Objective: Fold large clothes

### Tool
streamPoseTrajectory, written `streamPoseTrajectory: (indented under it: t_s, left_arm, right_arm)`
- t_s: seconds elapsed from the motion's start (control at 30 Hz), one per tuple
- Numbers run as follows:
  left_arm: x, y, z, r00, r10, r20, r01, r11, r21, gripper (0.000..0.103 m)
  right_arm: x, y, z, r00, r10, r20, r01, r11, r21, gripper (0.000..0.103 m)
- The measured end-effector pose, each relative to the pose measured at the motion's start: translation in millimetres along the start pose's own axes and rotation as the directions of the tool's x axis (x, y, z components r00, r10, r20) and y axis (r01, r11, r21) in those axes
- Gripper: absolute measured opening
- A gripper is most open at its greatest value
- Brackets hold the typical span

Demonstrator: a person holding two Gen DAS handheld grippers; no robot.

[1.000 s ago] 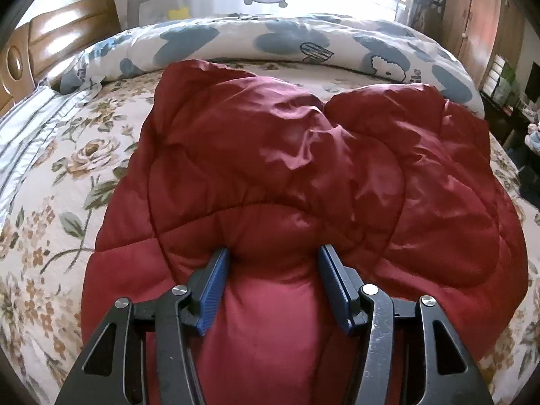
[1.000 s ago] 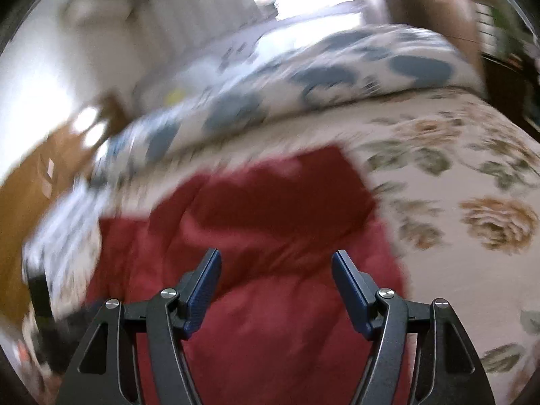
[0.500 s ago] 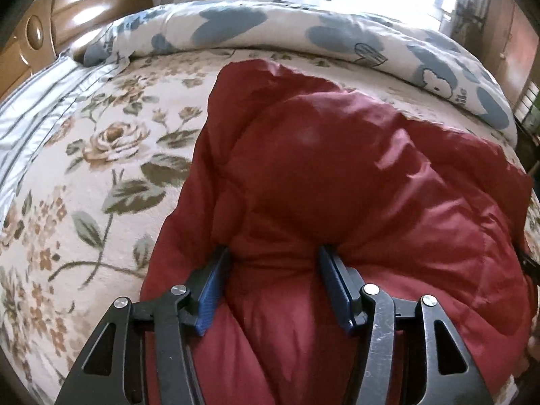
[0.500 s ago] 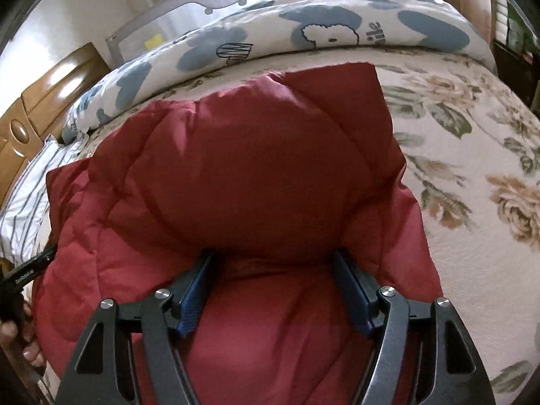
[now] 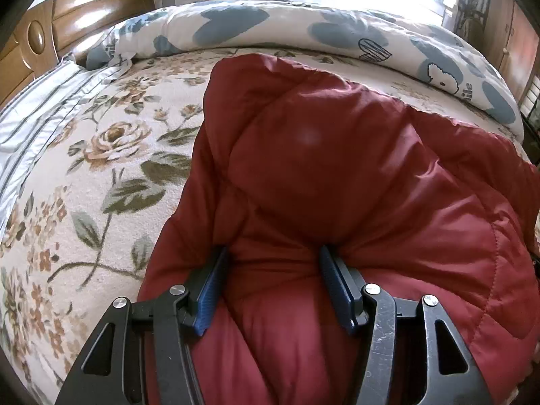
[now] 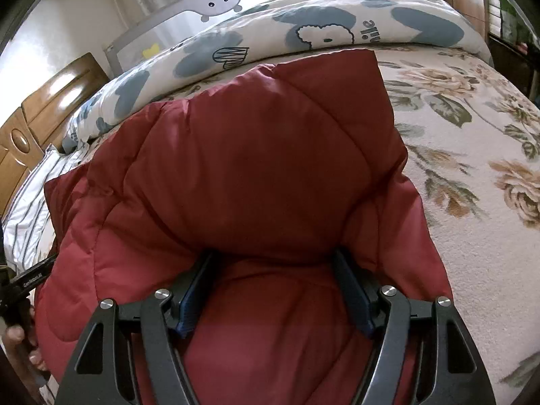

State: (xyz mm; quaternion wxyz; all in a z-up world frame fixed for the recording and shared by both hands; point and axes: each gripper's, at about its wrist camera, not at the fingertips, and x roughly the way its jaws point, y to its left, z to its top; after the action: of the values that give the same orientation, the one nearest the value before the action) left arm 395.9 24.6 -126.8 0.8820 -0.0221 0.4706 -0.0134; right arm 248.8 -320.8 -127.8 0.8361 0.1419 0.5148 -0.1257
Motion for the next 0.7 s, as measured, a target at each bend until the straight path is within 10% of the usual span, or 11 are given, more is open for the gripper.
streamPoseTrajectory:
  t_s: [0.7]
  left_arm:
    - [-76,87,-21,0.98,-0.187,0.062,0.195,0.969,-0.152,0.081]
  right_arm:
    - [-65,-39,2,0.999,0.054,0.003,-0.054,0.996,0.071,0.082]
